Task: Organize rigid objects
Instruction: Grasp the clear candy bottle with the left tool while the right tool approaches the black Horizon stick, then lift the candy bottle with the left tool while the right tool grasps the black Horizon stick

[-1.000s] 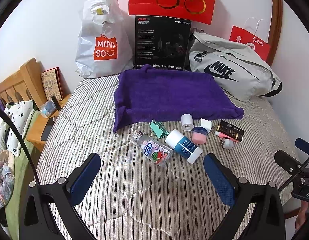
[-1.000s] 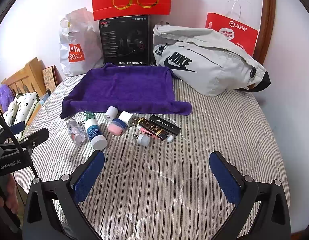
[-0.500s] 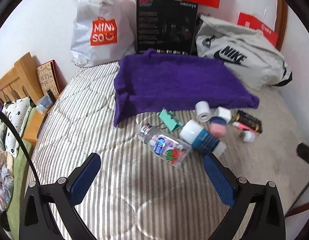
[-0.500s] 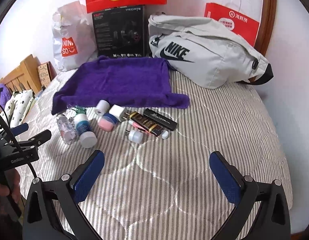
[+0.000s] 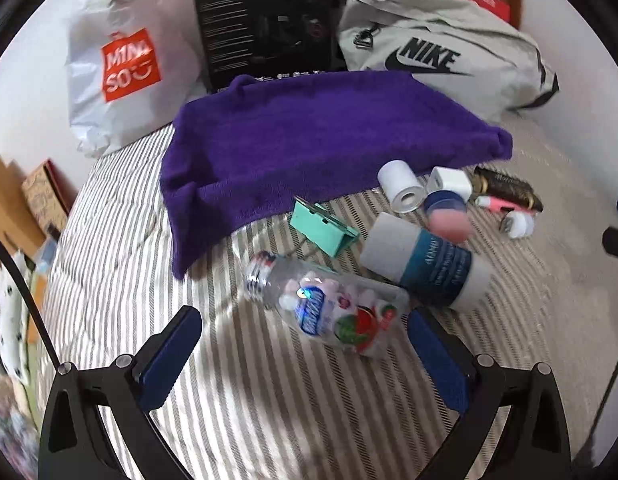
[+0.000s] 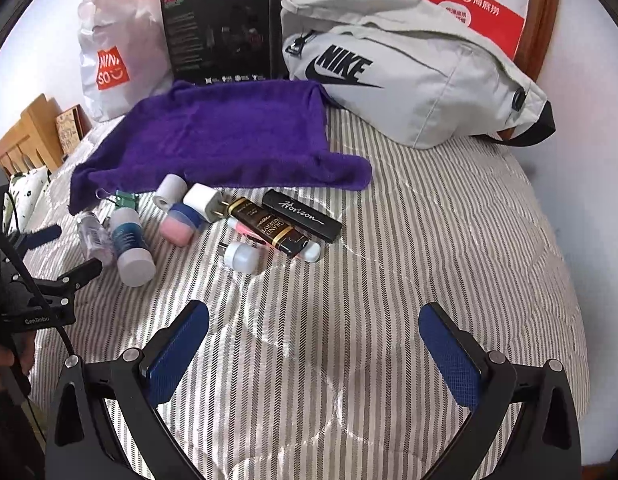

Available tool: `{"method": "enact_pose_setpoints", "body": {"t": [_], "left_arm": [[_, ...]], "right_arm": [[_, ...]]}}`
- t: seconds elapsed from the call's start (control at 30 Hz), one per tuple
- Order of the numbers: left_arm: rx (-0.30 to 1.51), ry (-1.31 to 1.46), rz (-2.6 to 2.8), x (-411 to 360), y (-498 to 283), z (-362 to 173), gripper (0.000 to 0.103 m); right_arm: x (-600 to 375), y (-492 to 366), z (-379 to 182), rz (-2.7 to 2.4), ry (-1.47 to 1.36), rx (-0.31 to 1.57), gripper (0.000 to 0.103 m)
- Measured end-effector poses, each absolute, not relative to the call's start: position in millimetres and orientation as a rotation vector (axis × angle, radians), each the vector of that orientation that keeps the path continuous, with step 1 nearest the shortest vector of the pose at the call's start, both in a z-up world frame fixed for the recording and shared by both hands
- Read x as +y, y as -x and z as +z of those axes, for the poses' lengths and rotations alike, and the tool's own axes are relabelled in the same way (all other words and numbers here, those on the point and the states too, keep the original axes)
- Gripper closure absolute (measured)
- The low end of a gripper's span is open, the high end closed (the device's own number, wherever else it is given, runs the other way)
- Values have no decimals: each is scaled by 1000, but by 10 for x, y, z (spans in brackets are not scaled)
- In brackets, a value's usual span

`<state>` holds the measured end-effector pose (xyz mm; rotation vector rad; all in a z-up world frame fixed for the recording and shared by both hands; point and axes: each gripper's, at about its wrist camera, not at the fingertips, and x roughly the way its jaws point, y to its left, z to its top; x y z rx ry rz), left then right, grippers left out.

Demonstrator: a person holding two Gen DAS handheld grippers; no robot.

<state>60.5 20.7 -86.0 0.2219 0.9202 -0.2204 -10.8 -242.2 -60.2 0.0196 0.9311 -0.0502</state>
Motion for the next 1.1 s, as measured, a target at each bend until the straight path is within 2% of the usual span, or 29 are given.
{"method": "enact_pose_setpoints", "body": {"t": [0.33,0.4,0.5,0.97,1.1], "left_arm": [[971,-190,-313,220,-883,-1046,0],[970,-161,-317,241,-896,-1062,5],[948,-151,-295,247,-884,-1032,22],[984,-91,-238,211,-803,-983,22],[989,-103,-228,184,-799,-984,22]], "right_arm": [[-2437,-109,-758,-64,7,999,0],[-2459,-157,-768,-70,3,1003,0],[-2495,-230,-788,-69,-5,1007,0],[-2615,-641,-905,31,3,992,0],[-2600,-764,-973,79,19,989,9]]}}
